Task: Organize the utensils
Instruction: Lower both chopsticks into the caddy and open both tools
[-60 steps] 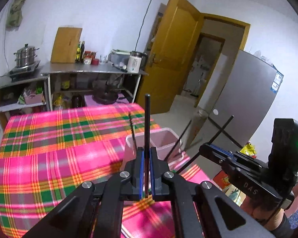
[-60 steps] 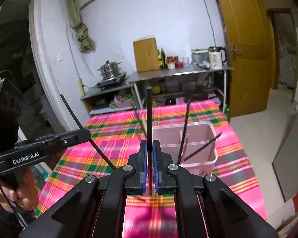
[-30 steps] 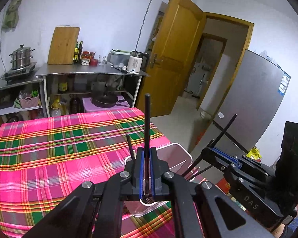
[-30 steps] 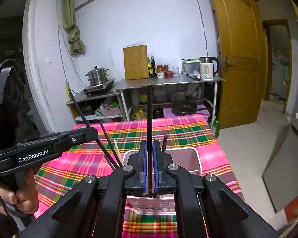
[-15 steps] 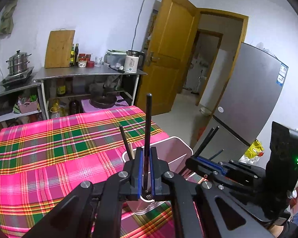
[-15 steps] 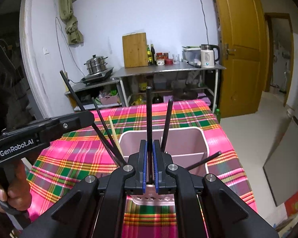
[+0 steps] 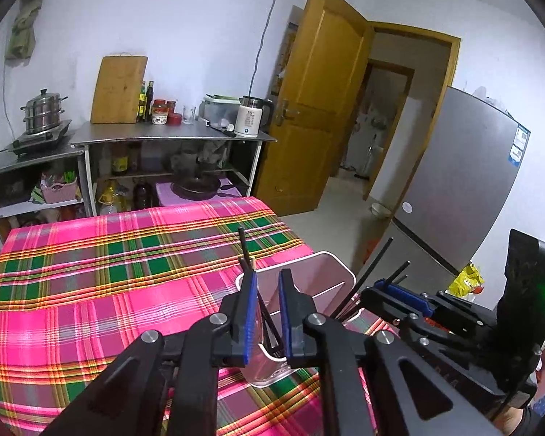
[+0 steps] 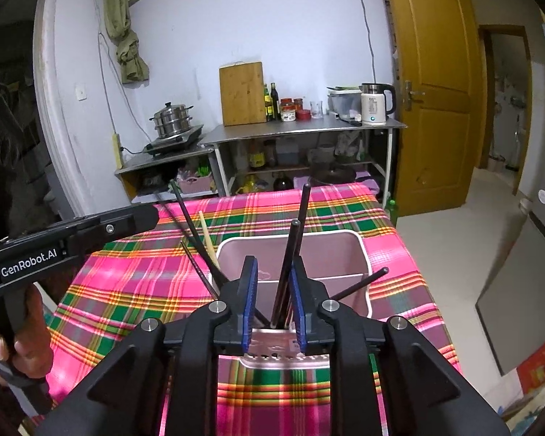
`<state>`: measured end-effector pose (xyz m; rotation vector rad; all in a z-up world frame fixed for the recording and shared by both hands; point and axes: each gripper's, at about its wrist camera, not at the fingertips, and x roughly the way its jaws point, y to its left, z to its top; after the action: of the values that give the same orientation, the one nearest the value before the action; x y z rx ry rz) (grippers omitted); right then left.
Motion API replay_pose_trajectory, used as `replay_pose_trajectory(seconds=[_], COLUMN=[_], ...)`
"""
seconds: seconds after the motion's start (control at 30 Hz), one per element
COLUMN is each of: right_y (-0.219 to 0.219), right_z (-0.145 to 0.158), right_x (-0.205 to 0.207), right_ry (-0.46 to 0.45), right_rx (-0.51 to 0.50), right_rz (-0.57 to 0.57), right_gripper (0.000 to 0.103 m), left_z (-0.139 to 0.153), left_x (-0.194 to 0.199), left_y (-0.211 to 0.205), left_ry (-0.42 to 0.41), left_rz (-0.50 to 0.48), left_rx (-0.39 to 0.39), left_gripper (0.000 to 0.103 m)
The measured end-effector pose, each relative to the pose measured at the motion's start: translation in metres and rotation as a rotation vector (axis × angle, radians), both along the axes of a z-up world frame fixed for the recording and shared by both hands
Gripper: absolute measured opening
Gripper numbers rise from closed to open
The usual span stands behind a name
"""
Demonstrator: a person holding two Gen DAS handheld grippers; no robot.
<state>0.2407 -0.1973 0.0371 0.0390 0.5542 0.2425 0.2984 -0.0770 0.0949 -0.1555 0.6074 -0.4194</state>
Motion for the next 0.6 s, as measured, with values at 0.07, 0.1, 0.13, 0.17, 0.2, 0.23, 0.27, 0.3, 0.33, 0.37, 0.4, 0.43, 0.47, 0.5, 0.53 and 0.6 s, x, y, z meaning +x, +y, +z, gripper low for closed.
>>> replay_pose_trajectory(seconds=[0.07, 0.1, 0.13, 0.17, 0.2, 0.23, 0.27, 0.3, 0.33, 0.37, 0.4, 0.43, 0.47, 0.5, 0.53, 0.6], right_y=[-0.001, -0.001, -0.001, -0.001, -0.001, -0.001, 0.000, 0.001, 0.002, 0.003, 0.003, 0.006, 0.007, 0.007, 0.010, 0.014], right_z=[0.002, 0.003, 0.005, 0.005, 0.006, 0.007, 0.007, 0.007, 0.007, 0.006, 0.005, 0.004, 0.004, 0.003, 0.001, -0.001], right_x=[-0.006, -0.009, -0.012, -0.015, -0.017, -0.020, -0.024, -0.027, -0.030, -0.035, -0.038, -0.043, -0.046, -0.050, -0.055, -0.062], right_ry=[-0.009, -0.013, -0.016, -0.019, -0.021, -0.023, -0.025, -0.026, -0.027, -0.027, -0.028, -0.028, -0.029, -0.029, -0.027, -0.026], right_rx=[-0.001, -0.001, -0.001, -0.001, -0.001, -0.002, -0.002, -0.003, -0.004, -0.006, -0.007, -0.011, -0.012, -0.013, -0.016, -0.020], right_rz=[-0.003, -0.004, -0.004, -0.004, -0.004, -0.003, -0.002, -0.001, 0.001, 0.005, 0.008, 0.012, 0.016, 0.020, 0.026, 0.035], right_gripper=[0.020, 0.020, 0.020, 0.020, 0.021, 0.021, 0.021, 0.021, 0.021, 0.021, 0.021, 0.021, 0.021, 0.021, 0.021, 0.021], left_z=[0.002, 0.003, 0.004, 0.004, 0.004, 0.004, 0.003, 0.002, 0.001, 0.000, -0.002, -0.003, -0.005, -0.007, -0.008, -0.014], left_x=[-0.006, -0.009, -0.012, -0.016, -0.019, -0.023, -0.028, -0.033, -0.038, -0.043, -0.047, -0.051, -0.057, -0.061, -0.065, -0.074], left_y=[0.004, 0.006, 0.009, 0.011, 0.013, 0.015, 0.018, 0.019, 0.022, 0.024, 0.026, 0.028, 0.031, 0.033, 0.035, 0.040], left_ry=[-0.007, -0.010, -0.012, -0.014, -0.015, -0.016, -0.018, -0.020, -0.021, -0.020, -0.019, -0.019, -0.017, -0.014, -0.012, -0.004], left_rz=[0.004, 0.006, 0.009, 0.012, 0.014, 0.017, 0.020, 0.023, 0.028, 0.031, 0.033, 0.035, 0.041, 0.045, 0.049, 0.057], left_rx=[-0.002, -0.002, -0.003, -0.005, -0.006, -0.007, -0.007, -0.005, -0.002, -0.002, -0.003, -0.004, -0.003, -0.004, -0.005, -0.003], left_gripper=[0.011, 0.011, 0.011, 0.011, 0.011, 0.011, 0.011, 0.011, 0.011, 0.011, 0.011, 0.011, 0.011, 0.011, 0.011, 0.011])
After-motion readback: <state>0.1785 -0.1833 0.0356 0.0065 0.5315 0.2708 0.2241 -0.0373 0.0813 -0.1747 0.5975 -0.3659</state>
